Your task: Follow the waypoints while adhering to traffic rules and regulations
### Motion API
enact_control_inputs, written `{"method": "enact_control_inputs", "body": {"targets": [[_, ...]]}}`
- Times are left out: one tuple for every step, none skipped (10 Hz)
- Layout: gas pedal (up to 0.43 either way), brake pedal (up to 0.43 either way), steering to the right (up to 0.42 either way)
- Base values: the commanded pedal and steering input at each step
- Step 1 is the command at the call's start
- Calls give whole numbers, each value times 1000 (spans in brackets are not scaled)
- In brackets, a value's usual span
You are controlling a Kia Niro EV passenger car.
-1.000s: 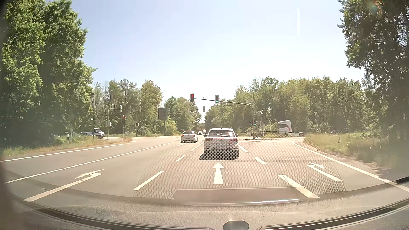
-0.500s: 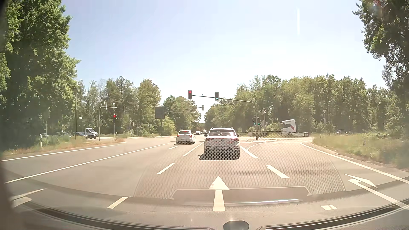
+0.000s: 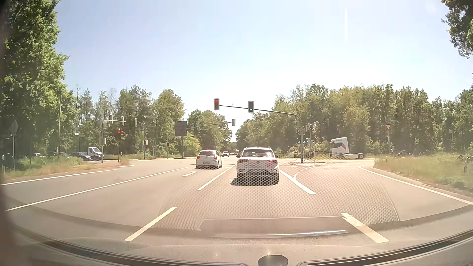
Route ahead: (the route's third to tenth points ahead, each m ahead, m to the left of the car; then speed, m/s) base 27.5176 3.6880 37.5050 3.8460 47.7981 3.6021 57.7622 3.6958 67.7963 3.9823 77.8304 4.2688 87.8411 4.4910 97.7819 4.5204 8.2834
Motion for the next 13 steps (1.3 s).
{"method": "enact_control_inputs", "body": {"targets": [[157,30,-1],[150,30,-1],[138,30,0],[130,30,0],[130,30,1],[130,30,1],[130,30,1],[130,30,1],[130,30,1],[130,30,1],[130,30,1],[130,30,1],[130,30,1]]}}
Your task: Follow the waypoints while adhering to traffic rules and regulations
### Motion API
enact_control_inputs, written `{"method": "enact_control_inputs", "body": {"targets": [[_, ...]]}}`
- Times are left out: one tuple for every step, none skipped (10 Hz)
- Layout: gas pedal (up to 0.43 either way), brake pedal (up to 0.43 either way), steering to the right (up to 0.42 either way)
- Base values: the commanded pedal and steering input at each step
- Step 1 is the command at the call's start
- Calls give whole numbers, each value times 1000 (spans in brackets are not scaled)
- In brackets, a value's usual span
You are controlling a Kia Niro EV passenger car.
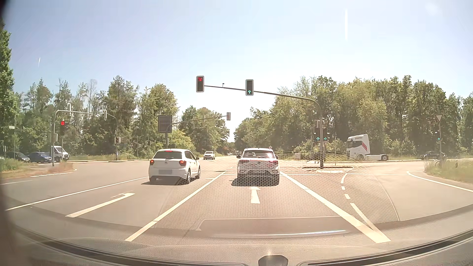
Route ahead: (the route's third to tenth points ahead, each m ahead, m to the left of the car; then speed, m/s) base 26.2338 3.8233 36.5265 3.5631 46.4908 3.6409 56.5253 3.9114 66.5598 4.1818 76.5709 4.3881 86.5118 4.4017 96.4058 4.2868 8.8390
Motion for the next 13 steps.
{"method": "enact_control_inputs", "body": {"targets": [[130,30,1],[130,30,1],[130,30,1],[130,30,1],[130,30,1],[130,30,0],[130,30,0],[130,30,1],[130,30,0],[130,30,1],[130,30,1],[130,30,1],[130,30,0]]}}
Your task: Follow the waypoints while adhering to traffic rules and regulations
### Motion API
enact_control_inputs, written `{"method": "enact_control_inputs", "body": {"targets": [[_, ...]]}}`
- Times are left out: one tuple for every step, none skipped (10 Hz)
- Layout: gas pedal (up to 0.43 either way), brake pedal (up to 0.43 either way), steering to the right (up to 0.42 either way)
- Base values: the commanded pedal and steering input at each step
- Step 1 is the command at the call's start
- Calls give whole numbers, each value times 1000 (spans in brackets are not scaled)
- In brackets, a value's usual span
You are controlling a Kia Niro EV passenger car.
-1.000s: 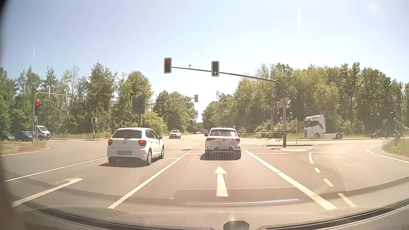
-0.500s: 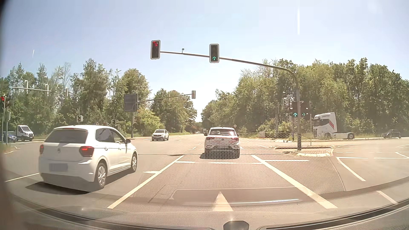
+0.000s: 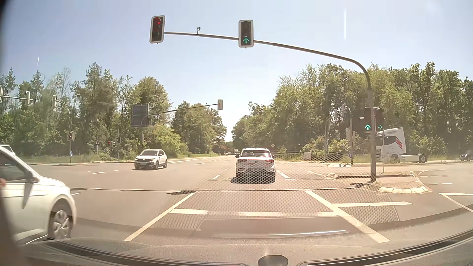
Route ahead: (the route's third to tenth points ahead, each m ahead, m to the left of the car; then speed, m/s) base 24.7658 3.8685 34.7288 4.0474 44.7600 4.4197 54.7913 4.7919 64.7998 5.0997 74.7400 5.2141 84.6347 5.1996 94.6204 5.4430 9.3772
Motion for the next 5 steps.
{"method": "enact_control_inputs", "body": {"targets": [[130,30,0],[130,30,1],[130,30,0],[130,30,0],[130,30,0]]}}
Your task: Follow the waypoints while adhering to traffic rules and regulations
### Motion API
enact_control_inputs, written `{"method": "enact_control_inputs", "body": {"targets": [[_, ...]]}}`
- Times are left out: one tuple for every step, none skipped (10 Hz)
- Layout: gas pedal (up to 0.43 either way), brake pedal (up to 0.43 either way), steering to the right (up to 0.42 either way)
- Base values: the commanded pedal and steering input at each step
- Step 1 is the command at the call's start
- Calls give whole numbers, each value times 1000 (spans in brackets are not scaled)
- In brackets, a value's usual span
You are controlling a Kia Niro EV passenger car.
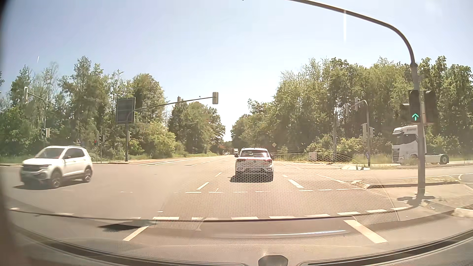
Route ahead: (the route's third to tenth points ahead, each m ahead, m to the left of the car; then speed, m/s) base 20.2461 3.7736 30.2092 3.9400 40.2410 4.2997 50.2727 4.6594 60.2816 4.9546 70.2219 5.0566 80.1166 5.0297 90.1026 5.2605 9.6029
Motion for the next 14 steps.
{"method": "enact_control_inputs", "body": {"targets": [[130,30,0],[138,30,0],[138,30,0],[138,30,0],[138,30,0],[138,30,0],[138,30,0],[138,30,0],[138,30,0],[138,30,0],[138,30,0],[138,30,0],[138,30,0],[138,30,0]]}}
